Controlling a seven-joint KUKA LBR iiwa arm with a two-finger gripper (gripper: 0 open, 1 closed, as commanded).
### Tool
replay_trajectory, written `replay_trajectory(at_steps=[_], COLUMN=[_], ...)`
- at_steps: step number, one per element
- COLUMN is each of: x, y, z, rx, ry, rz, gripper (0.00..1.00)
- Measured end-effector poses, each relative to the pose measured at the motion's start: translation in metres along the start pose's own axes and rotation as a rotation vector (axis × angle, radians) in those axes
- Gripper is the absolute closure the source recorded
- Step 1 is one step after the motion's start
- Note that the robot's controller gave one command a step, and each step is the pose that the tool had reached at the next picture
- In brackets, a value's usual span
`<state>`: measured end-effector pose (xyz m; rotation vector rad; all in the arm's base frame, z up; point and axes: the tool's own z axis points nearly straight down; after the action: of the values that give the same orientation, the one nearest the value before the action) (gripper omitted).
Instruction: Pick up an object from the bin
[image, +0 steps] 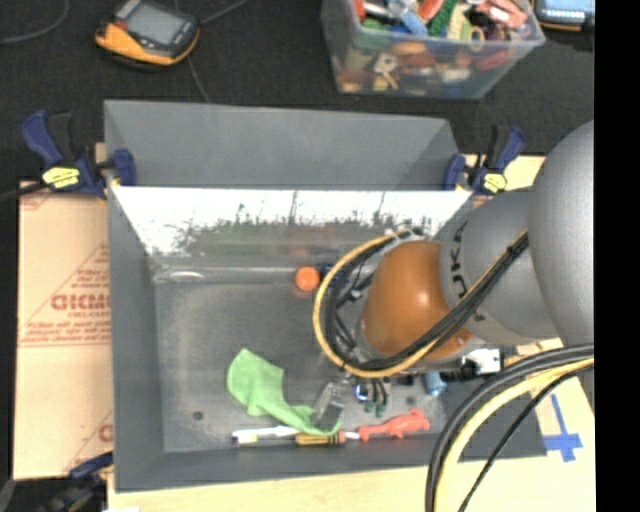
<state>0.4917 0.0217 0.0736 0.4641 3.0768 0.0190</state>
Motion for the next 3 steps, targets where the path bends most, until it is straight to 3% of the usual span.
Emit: replay_trajectory(at_steps=[1, 2, 3], x=[0.002, 0.002, 0.011], y=[0.055, 0.055, 0.028], z=[0.003, 0.003, 0.003], rx=[0.004, 0.004, 0.002], ry=[0.005, 0.005, 0.002], rz=[0.153, 0.154, -0.068], gripper=[1.00, 1.00, 1.00])
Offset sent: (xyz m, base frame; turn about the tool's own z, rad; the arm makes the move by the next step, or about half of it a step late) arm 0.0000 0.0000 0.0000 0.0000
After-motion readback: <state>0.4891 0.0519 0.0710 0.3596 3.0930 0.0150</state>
